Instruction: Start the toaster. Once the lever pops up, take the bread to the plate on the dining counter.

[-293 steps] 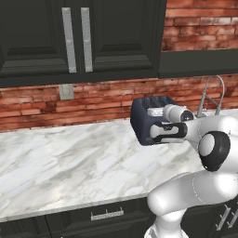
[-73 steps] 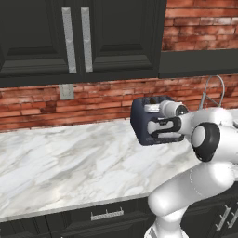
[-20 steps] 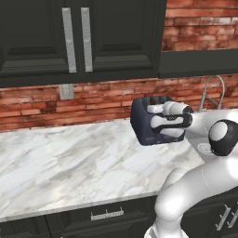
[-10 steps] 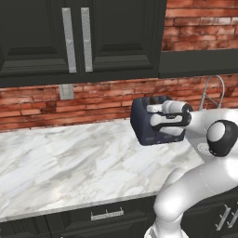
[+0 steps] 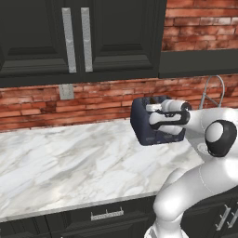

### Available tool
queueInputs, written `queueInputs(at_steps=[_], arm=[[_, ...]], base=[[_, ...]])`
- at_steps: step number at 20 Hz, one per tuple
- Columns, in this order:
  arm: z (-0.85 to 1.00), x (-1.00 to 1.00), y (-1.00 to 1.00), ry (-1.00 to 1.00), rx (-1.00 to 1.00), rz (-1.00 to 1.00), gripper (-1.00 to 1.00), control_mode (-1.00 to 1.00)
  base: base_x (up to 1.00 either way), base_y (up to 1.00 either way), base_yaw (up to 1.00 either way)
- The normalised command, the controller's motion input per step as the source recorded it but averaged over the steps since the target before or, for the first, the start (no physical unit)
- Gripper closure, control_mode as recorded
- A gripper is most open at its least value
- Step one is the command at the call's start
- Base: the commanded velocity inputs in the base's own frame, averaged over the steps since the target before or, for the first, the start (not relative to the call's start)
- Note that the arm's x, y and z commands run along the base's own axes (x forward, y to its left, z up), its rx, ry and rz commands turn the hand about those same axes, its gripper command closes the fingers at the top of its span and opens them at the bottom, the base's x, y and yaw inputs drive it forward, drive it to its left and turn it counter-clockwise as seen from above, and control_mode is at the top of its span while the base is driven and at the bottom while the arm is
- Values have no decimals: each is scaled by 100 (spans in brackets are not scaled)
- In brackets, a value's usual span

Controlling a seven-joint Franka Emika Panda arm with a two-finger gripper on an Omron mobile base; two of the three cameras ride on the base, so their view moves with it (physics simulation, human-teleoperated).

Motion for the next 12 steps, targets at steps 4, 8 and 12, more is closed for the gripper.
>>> queueInputs(at_steps=[4,8,12], arm=[[0,4,0,3,0,0,-100,-100],[0,8,0,3,0,0,-100,-100],[0,0,0,2,0,0,-100,-100]], base=[[0,0,0],[0,0,0],[0,0,0]])
